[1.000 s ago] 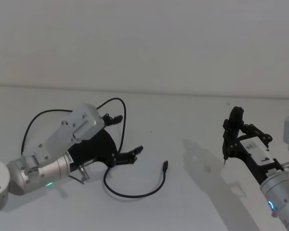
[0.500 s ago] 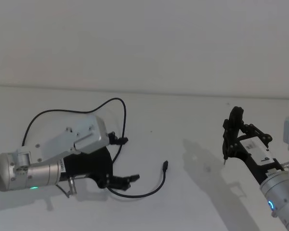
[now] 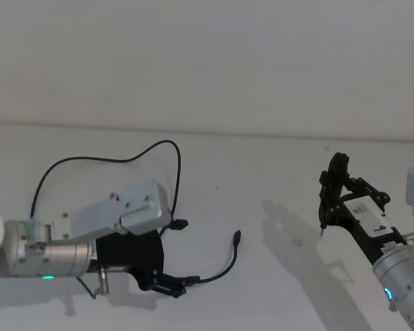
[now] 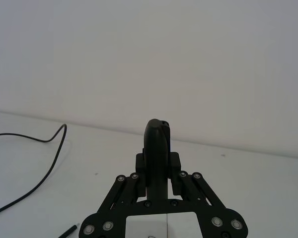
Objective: Pick up the data cable with the one hand.
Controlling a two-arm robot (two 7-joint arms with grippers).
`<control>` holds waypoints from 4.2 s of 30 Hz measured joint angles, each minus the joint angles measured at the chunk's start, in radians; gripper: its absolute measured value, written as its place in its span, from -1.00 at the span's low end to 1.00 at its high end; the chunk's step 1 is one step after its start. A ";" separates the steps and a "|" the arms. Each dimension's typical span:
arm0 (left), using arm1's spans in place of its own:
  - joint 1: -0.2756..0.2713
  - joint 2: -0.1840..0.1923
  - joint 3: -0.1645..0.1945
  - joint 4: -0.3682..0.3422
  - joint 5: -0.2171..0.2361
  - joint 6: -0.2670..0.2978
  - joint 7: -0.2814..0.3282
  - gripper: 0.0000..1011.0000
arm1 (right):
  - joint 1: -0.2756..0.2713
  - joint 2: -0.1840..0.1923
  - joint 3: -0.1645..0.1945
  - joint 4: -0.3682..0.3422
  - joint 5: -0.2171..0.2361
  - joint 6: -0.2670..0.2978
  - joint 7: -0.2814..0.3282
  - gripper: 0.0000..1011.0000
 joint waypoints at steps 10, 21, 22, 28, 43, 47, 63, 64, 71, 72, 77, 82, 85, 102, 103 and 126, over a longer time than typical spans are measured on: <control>-0.011 -0.008 0.039 -0.015 0.022 0.066 0.008 0.98 | 0.000 0.000 0.000 0.000 0.000 0.000 0.000 -0.47; -0.013 -0.043 0.078 -0.012 0.060 0.135 0.044 0.98 | 0.000 0.000 0.000 0.000 0.000 0.000 0.000 -0.47; -0.013 -0.050 0.084 -0.007 0.067 0.143 0.050 0.98 | 0.000 0.000 0.000 0.000 0.000 0.000 0.000 -0.47; -0.013 -0.080 0.101 0.013 0.090 0.164 0.074 0.98 | 0.000 0.000 0.000 0.000 0.000 0.000 0.000 -0.47; -0.010 -0.159 0.117 0.075 0.134 0.184 0.139 0.98 | 0.000 0.000 0.000 0.000 0.000 0.000 0.000 -0.47; -0.008 -0.175 0.117 0.088 0.143 0.188 0.156 0.98 | 0.000 0.000 0.000 0.000 0.000 0.000 0.000 -0.47; 0.002 -0.220 0.115 0.124 0.172 0.196 0.199 0.72 | 0.000 0.000 0.000 0.000 0.000 0.000 0.000 -0.47; 0.002 -0.221 0.115 0.125 0.172 0.196 0.200 0.64 | 0.000 0.000 0.000 0.000 0.000 0.000 0.000 -0.47; 0.004 -0.228 0.114 0.130 0.177 0.197 0.206 0.28 | 0.000 0.000 0.000 0.000 0.000 0.000 0.000 -0.47; 0.004 -0.228 0.114 0.130 0.178 0.197 0.206 0.25 | 0.000 0.000 0.000 0.000 0.000 0.000 0.000 -0.47; 0.004 -0.232 0.113 0.133 0.180 0.198 0.209 -0.13 | 0.000 0.000 0.000 0.000 0.000 0.000 0.000 -0.47; 0.005 -0.233 0.113 0.134 0.181 0.198 0.211 -0.43 | 0.000 0.000 0.000 0.000 0.000 0.000 0.000 -0.47; 0.005 -0.234 0.113 0.135 0.181 0.198 0.212 -0.59 | 0.000 0.000 0.000 0.000 0.000 0.000 0.000 -0.47; 0.007 -0.236 0.112 0.136 0.185 0.195 0.215 -0.92 | 0.000 0.000 0.000 0.000 0.000 0.000 0.000 -0.47; 0.008 -0.235 0.112 0.136 0.187 0.191 0.217 -0.92 | 0.000 0.000 0.001 -0.001 -0.001 0.000 0.000 -0.47; 0.049 -0.190 0.084 0.120 0.256 -0.099 0.286 -0.92 | 0.004 -0.001 0.048 -0.087 0.049 -0.045 0.058 -0.47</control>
